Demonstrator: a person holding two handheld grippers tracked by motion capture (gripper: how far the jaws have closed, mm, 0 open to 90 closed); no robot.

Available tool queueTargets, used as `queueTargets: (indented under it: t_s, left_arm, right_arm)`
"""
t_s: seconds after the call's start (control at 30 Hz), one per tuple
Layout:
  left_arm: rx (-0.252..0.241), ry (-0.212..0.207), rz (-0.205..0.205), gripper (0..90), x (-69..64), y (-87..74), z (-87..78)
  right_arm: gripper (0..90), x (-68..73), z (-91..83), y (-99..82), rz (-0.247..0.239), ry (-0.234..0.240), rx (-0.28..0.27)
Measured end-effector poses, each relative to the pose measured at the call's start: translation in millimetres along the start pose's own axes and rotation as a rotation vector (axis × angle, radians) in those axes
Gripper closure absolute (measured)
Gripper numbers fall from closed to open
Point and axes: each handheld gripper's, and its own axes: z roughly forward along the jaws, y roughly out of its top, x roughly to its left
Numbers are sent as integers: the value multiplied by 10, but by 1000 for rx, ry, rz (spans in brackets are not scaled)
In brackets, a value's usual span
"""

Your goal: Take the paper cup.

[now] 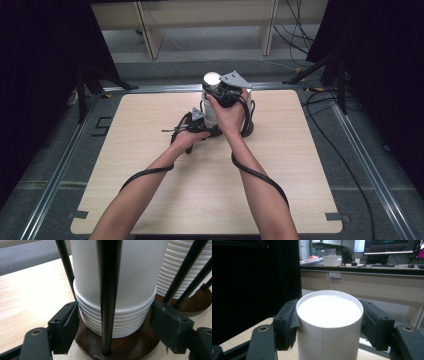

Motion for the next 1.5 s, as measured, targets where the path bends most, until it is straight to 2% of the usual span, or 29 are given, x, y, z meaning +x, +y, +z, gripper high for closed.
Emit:
queueTargets:
  t_s: [0.03, 0.07, 0.1, 0.13, 0.17, 0.2, 0.23, 0.3, 0.33, 0.37, 0.43, 0.47, 0.53, 0.6, 0.67, 0.77, 0.8, 0.83, 0.9, 1.0, 1.1, 1.17, 1.3, 1.4, 1.43, 1.47, 1.5]
  left_arm:
    - [-1, 0, 0, 238, 0, 0, -1]
    - [3, -1, 2, 238, 2, -2, -5]
    - [9, 0, 3, 235, 5, -5, -10]
    - [9, 0, 1, 229, 11, -8, -16]
    - [12, -4, -9, 220, 12, -15, -21]
    - [16, 2, -4, 209, 21, -21, -34]
    - [17, 6, -4, 200, 23, -30, -50]
    - [18, 6, -5, 181, 29, -44, -82]
    - [15, 13, -2, 170, 35, -46, -104]
    - [-1, 13, -23, 163, 29, -50, -122]
    - [-1, 14, -24, 152, 34, -53, -151]
    - [13, 25, -8, 143, 46, -53, -207]
    - [-10, 25, -27, 133, 39, -50, -265]
    - [-1, 23, -13, 129, 51, -45, -336]
    - [-9, 19, -17, 119, 30, -49, -405]
    - [-8, 8, 11, 113, 4, -62, -519]
    - [-8, 8, 11, 112, 4, -62, -519]
    - [-17, 6, 24, 111, -17, -70, -600]
    - [-17, 5, 41, 107, -29, -81, -671]
    - [-36, -3, 38, 106, -58, -101, -761]
    - [-52, -20, 39, 105, -100, -132, -845]
    - [-60, -26, 49, 105, -123, -153, -910]
    - [-73, -36, 61, 105, -158, -195, -1040]
    - [-64, -45, 68, 107, -180, -223, -1130]
    - [-55, -53, 74, 109, -186, -232, -1157]
    - [-57, -58, 80, 111, -197, -240, -1181]
    - [-65, -59, 85, 111, -210, -245, -1204]
  right_arm:
    - [352, 7, -7, 7, 17, 7, 3]
    - [352, -7, -19, 23, -1, 4, -6]
    - [352, 9, -32, 29, 27, 7, 7]
    - [352, -1, -34, 37, 18, 16, -7]
    - [352, 7, -42, 46, 37, 28, -7]
    - [352, 1, -58, 58, 20, 19, -14]
    - [352, 14, -80, 69, 44, 18, -5]
    - [352, 0, -99, 93, 24, 27, -16]
    - [351, 5, -115, 100, 33, 27, -14]
    - [351, -3, -126, 106, 24, 25, -18]
    - [351, 2, -139, 109, 37, 32, -13]
    - [351, -6, -173, 111, 28, 35, -15]
    - [350, -4, -211, 109, 40, 49, -7]
    - [350, -11, -259, 103, 21, 49, -4]
    - [350, 0, -306, 92, 37, 67, 6]
    - [350, -2, -366, 78, 66, 85, 2]
    - [350, -4, -389, 77, 58, 84, 2]
    - [350, 1, -408, 74, 77, 92, 8]
    - [350, -4, -435, 65, 72, 102, -3]
    - [351, 2, -496, 41, 98, 104, 13]
    - [351, -11, -539, 10, 97, 113, 13]
    - [350, -15, -578, -4, 128, 131, 28]
    - [350, -51, -650, -32, 149, 137, 30]
    - [350, -51, -717, -58, 184, 153, 41]
    - [350, -56, -739, -71, 184, 151, 50]
    - [350, -70, -754, -93, 165, 140, 44]
    - [350, -70, -767, -113, 174, 153, 49]
